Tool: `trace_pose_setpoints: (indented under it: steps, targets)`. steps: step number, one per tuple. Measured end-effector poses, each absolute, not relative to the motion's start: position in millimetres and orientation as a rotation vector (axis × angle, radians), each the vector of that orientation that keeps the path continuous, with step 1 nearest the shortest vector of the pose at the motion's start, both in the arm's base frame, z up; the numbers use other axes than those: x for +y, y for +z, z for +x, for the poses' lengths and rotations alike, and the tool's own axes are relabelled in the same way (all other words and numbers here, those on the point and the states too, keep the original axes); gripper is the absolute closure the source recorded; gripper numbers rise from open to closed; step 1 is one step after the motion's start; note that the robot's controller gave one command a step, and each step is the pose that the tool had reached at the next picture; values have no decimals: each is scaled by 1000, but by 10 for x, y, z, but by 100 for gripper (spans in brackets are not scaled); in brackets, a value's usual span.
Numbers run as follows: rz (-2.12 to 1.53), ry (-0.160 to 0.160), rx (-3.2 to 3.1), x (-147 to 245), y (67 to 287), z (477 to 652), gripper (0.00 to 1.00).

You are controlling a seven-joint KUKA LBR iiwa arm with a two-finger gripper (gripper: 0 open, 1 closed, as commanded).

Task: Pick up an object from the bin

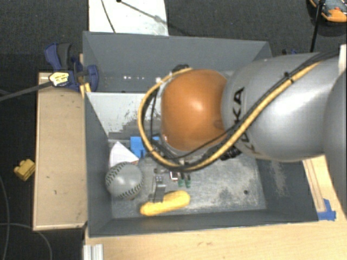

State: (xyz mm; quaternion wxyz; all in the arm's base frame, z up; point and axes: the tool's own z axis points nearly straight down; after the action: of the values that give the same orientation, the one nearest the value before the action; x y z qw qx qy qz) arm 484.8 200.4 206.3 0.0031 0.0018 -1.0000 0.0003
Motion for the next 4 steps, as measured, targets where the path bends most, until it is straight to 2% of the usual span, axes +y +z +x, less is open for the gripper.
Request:
trace_pose_setpoints:
  steps: [1,2,3,4]
  targets:
    - [-4,-2,-3143,1992,2107,4868,0]
    - [131,-5,-3146,1788,1751,4899,0]
    - [66,-1,-3142,1377,1390,5000,0]
    - [47,1,-3142,1297,1233,4941,0]
